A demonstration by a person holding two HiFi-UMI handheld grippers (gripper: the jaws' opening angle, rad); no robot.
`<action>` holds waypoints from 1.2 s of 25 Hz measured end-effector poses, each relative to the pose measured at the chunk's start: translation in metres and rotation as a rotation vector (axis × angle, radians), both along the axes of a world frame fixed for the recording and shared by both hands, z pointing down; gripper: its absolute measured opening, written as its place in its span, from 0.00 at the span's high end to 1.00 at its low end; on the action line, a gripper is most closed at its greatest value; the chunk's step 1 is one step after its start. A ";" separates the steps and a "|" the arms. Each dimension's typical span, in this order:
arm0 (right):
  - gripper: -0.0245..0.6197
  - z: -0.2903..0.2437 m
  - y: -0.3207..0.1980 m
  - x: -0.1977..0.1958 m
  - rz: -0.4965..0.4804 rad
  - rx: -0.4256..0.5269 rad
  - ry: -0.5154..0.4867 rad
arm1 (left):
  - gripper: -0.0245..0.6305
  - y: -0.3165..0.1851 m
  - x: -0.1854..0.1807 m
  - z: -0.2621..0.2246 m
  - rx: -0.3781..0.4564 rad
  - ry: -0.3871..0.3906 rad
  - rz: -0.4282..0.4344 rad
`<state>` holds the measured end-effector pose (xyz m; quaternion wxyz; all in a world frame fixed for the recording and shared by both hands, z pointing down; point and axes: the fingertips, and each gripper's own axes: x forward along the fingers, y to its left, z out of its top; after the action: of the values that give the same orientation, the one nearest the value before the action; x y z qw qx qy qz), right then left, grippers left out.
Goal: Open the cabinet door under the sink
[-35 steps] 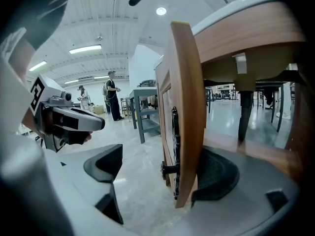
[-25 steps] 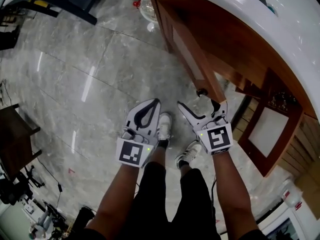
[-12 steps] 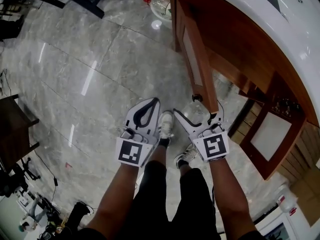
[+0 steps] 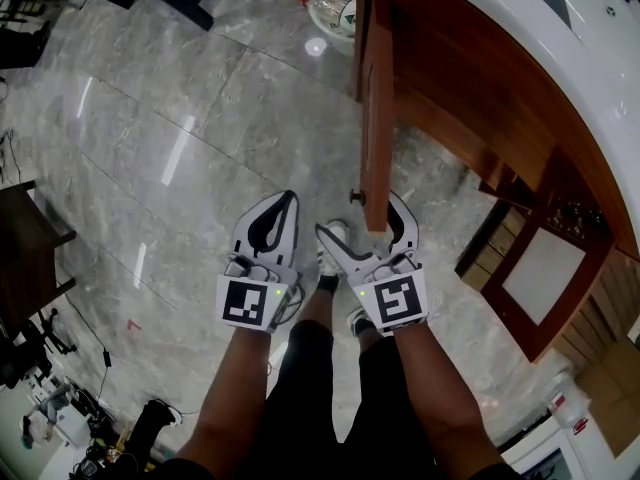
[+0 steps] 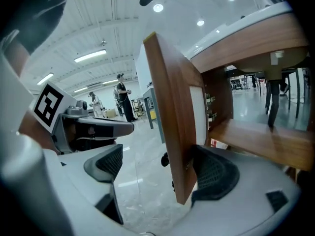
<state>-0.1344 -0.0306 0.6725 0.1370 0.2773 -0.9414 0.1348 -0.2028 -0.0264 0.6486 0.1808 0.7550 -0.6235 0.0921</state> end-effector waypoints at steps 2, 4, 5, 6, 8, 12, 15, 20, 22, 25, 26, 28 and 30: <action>0.29 0.000 0.001 -0.009 0.009 -0.001 -0.008 | 0.93 0.004 -0.014 -0.003 0.002 -0.002 -0.047; 0.29 0.001 0.002 -0.016 0.015 -0.004 -0.013 | 0.93 0.010 -0.025 -0.002 -0.002 -0.015 -0.059; 0.29 0.002 0.002 -0.020 0.011 -0.006 -0.010 | 0.93 0.012 -0.029 -0.001 -0.007 -0.024 -0.056; 0.29 0.004 0.002 -0.025 0.001 -0.004 -0.001 | 0.93 0.014 -0.033 0.001 -0.011 -0.033 -0.054; 0.29 0.006 0.000 -0.033 -0.026 0.006 0.022 | 0.93 0.014 -0.042 0.002 -0.014 -0.040 -0.064; 0.29 0.001 -0.003 -0.053 -0.049 0.007 0.005 | 0.93 0.012 -0.058 -0.003 -0.004 -0.051 -0.088; 0.29 -0.001 -0.004 -0.069 -0.060 0.008 0.000 | 0.93 0.013 -0.069 -0.005 -0.003 -0.052 -0.102; 0.29 0.000 -0.004 -0.079 -0.064 0.005 0.007 | 0.93 0.019 -0.078 -0.003 -0.009 -0.050 -0.115; 0.29 0.000 -0.002 -0.080 -0.068 0.016 -0.004 | 0.93 0.021 -0.079 -0.001 -0.012 -0.048 -0.116; 0.29 -0.003 0.002 -0.081 -0.082 0.021 0.003 | 0.93 0.022 -0.078 -0.001 -0.013 -0.047 -0.115; 0.29 -0.005 0.003 -0.081 -0.086 0.030 -0.001 | 0.93 0.022 -0.078 -0.001 -0.012 -0.046 -0.114; 0.29 -0.012 0.003 -0.077 -0.083 0.056 -0.010 | 0.93 0.021 -0.075 -0.004 -0.007 -0.043 -0.113; 0.29 -0.021 0.004 -0.069 -0.071 0.088 -0.014 | 0.93 0.020 -0.070 -0.011 0.000 -0.038 -0.108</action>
<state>-0.2030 -0.0271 0.6519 0.1226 0.2485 -0.9566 0.0904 -0.2727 -0.0069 0.6381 0.1738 0.7184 -0.6666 0.0966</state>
